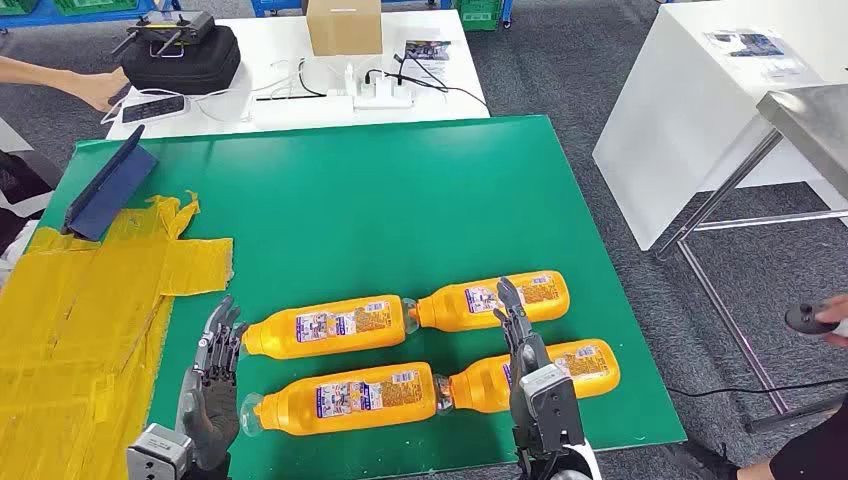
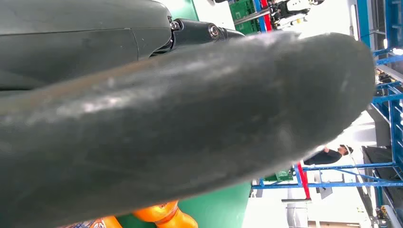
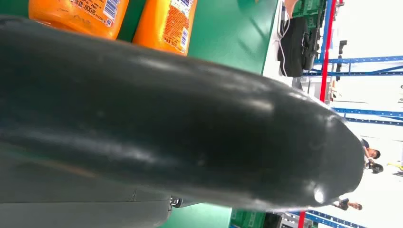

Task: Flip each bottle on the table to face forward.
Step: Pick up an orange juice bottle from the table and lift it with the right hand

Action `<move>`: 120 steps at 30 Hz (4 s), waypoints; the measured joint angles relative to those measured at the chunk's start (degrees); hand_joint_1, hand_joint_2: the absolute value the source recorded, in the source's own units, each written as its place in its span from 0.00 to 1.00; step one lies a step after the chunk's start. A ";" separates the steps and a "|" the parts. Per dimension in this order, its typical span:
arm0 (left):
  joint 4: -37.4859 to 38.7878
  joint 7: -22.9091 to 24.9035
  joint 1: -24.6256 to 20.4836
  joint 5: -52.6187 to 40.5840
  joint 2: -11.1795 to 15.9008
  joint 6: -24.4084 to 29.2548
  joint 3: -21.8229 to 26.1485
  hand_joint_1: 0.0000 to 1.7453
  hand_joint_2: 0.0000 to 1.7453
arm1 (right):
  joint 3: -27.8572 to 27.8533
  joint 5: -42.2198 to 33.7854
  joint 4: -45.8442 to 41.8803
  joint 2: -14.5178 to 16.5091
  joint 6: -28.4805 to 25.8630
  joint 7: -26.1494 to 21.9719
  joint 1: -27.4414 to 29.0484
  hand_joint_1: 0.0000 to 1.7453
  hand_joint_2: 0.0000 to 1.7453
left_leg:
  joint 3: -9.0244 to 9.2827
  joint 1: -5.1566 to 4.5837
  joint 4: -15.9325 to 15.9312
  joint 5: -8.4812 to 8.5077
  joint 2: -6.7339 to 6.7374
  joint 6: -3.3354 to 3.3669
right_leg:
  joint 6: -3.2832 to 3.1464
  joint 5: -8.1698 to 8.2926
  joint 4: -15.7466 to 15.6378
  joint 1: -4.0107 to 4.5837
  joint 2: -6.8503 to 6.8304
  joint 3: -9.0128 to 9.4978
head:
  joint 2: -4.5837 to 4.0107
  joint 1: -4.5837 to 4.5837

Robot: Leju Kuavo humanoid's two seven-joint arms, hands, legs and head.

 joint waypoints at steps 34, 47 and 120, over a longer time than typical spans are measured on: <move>0.00 -0.01 0.01 0.00 0.00 0.00 0.00 1.00 1.00 | 0.00 0.00 0.00 0.00 0.00 0.00 0.00 1.00 1.00 | 0.02 0.00 0.00 0.00 0.00 0.00 | 0.00 0.00 0.00 0.00 0.00 0.01 | 0.00 0.00; 8.08 -1.41 -9.82 0.40 -1.11 12.19 2.28 0.00 1.00 | 6.58 7.30 9.20 4.69 -12.07 -3.98 -19.53 0.00 1.00 | 0.29 0.19 -0.01 0.34 0.07 -0.04 | -0.24 0.28 0.09 0.17 0.07 0.18 | 0.00 0.00; 27.02 -2.68 -24.17 10.49 -5.27 5.69 -0.61 0.00 1.00 | 32.66 49.36 76.19 5.16 -28.32 20.47 -50.69 0.01 1.00 | -0.12 0.28 0.04 0.68 0.03 0.01 | -0.15 0.66 0.10 0.28 0.01 0.44 | 0.00 0.00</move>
